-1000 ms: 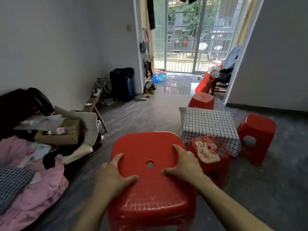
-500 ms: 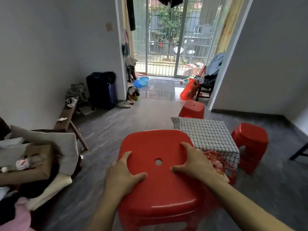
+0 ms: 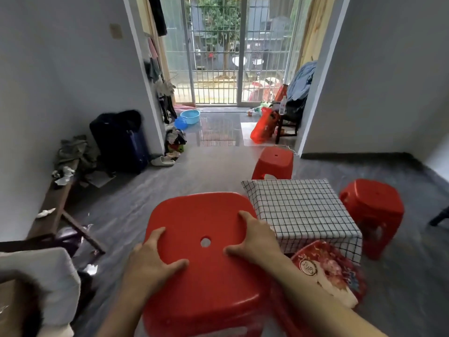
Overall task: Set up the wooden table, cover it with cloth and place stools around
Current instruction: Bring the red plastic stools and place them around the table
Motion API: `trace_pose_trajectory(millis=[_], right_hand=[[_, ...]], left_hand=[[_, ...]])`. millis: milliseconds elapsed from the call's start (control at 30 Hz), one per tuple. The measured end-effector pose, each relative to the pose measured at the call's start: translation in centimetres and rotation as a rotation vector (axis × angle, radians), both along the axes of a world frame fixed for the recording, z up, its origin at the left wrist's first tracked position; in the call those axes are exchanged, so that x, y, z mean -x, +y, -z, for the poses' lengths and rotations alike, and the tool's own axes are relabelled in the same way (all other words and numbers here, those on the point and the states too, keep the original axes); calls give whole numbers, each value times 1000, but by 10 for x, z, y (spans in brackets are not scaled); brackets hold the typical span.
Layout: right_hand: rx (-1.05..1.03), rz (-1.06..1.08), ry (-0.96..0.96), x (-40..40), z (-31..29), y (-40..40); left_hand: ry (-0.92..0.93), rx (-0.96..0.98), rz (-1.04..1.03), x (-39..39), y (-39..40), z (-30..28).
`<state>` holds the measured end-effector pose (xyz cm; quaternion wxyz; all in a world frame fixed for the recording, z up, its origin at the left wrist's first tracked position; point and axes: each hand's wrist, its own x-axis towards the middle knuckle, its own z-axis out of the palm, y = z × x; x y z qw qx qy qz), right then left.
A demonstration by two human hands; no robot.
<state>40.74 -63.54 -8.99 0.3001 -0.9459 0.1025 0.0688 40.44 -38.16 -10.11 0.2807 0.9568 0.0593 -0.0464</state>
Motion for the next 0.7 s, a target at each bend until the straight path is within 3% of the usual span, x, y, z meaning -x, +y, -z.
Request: trace_pose_trajectory(millis=[333,700], right_hand=[[6,27,-21,-153,-9,12],[103,165,-8,-293,-6,73]], left_hand=[[-51,-71,38,-157,12,-15],[-18,73,167,-337,66,16]])
